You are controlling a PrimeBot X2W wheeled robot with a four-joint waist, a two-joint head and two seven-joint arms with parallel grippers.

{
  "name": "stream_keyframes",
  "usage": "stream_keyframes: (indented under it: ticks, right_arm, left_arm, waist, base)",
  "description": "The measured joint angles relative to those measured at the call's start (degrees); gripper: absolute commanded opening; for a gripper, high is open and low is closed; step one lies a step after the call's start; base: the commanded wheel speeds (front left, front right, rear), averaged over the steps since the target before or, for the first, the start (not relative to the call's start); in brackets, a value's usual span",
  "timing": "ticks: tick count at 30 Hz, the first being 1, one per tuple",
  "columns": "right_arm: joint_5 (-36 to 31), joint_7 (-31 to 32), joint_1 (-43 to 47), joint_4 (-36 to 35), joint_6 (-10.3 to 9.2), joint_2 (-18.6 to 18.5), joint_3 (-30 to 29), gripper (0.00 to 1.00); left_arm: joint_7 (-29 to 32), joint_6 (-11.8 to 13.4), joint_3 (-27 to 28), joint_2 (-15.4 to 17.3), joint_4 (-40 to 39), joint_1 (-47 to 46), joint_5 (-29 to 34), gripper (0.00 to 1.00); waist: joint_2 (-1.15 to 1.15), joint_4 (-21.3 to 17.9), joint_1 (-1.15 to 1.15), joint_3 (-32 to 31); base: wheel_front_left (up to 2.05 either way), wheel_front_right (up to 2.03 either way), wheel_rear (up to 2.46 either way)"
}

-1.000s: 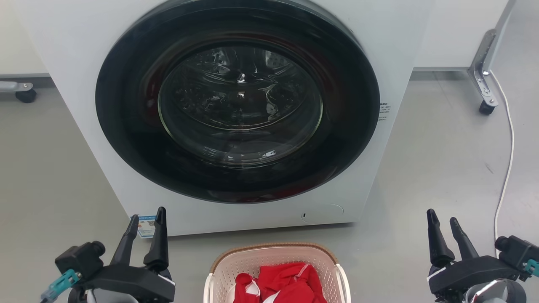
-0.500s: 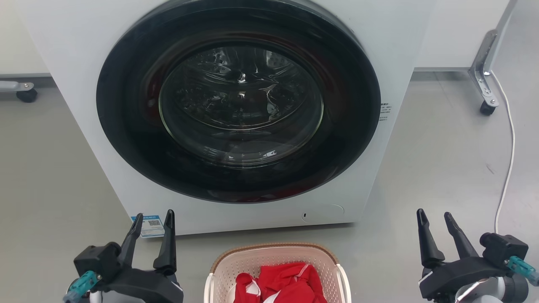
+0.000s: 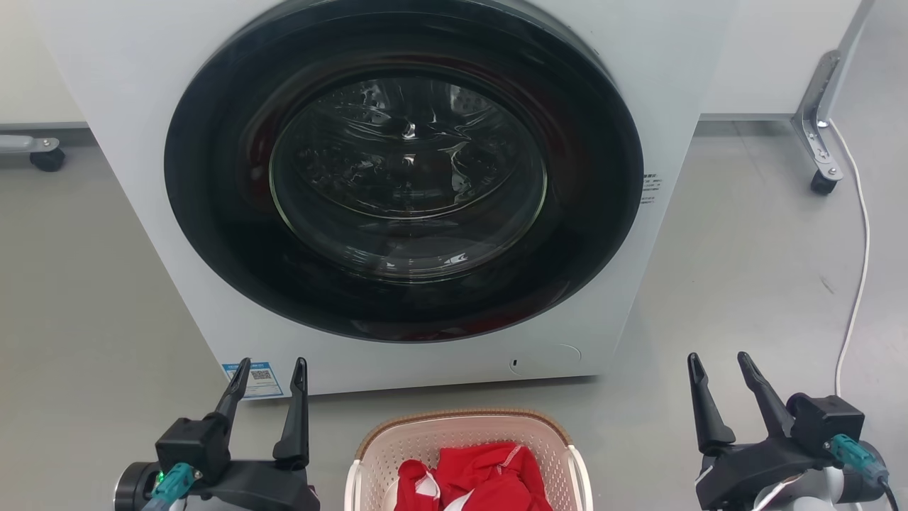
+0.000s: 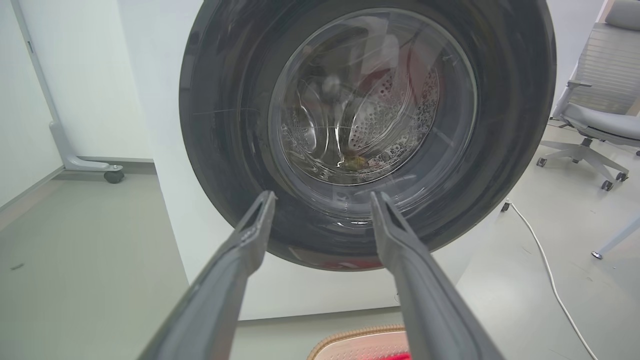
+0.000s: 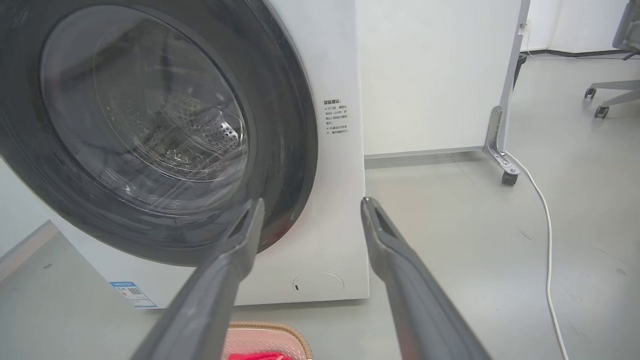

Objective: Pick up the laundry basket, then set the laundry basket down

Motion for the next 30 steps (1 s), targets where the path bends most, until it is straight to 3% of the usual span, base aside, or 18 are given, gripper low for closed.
stream_keyframes:
  ticks: [30]
  right_arm:
    - [-0.4,-0.2,0.0,0.9,0.15,0.0,0.1,1.0]
  left_arm:
    - [1.1,0.4,0.7,-0.6,-0.9,0.9,1.8,1.0]
  waist:
    - [0.0,0.6,0.0,1.0]
  base:
    - [0.0,0.0,0.0]
